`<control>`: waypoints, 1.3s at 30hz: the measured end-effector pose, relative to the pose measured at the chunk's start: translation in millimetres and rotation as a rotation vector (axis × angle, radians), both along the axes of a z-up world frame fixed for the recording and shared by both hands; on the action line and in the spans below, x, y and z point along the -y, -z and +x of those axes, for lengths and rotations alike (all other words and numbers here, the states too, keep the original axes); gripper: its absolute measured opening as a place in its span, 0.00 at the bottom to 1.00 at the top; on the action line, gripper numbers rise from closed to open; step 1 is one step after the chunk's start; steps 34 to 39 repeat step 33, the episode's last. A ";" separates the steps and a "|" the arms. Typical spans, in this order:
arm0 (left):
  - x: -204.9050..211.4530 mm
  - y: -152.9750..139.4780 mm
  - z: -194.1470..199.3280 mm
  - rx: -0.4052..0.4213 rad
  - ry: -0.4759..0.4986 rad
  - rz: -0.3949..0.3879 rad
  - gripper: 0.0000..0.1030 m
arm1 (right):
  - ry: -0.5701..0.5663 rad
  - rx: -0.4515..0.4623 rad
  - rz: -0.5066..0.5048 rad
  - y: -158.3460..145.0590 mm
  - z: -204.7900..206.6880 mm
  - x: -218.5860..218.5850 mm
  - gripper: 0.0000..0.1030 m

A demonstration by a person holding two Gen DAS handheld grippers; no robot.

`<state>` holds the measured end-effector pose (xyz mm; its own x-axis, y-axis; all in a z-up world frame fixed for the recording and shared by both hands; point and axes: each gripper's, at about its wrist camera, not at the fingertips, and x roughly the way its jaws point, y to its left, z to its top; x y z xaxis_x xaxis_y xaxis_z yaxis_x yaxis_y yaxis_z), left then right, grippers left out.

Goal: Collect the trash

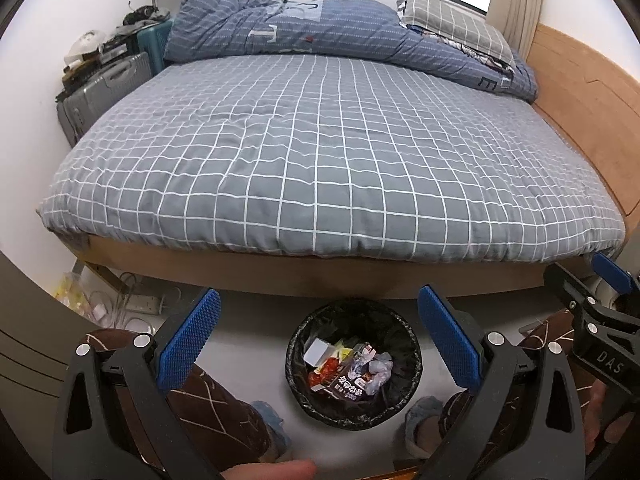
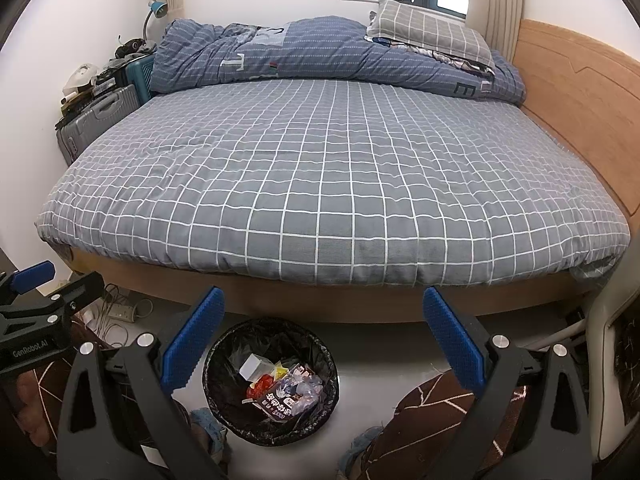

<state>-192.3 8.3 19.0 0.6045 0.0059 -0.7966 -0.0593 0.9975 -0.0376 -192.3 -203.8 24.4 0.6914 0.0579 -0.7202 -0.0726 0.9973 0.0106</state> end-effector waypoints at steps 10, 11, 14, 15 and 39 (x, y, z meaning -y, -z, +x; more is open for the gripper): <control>-0.5 0.7 1.2 -0.007 0.001 -0.004 0.94 | -0.003 -0.011 0.002 7.1 0.8 -1.3 0.93; -0.9 1.3 1.8 -0.009 0.002 -0.009 0.94 | -0.004 -0.011 0.001 7.8 0.3 -1.9 0.93; -0.8 2.8 2.7 -0.018 0.006 -0.011 0.94 | -0.007 -0.011 0.002 6.8 1.0 -2.1 0.93; 0.1 3.4 3.2 -0.022 0.009 -0.007 0.94 | -0.008 -0.010 0.002 7.1 0.4 -2.7 0.93; -1.3 0.9 2.6 -0.021 0.014 -0.016 0.94 | -0.016 -0.010 0.003 5.7 2.7 -1.9 0.93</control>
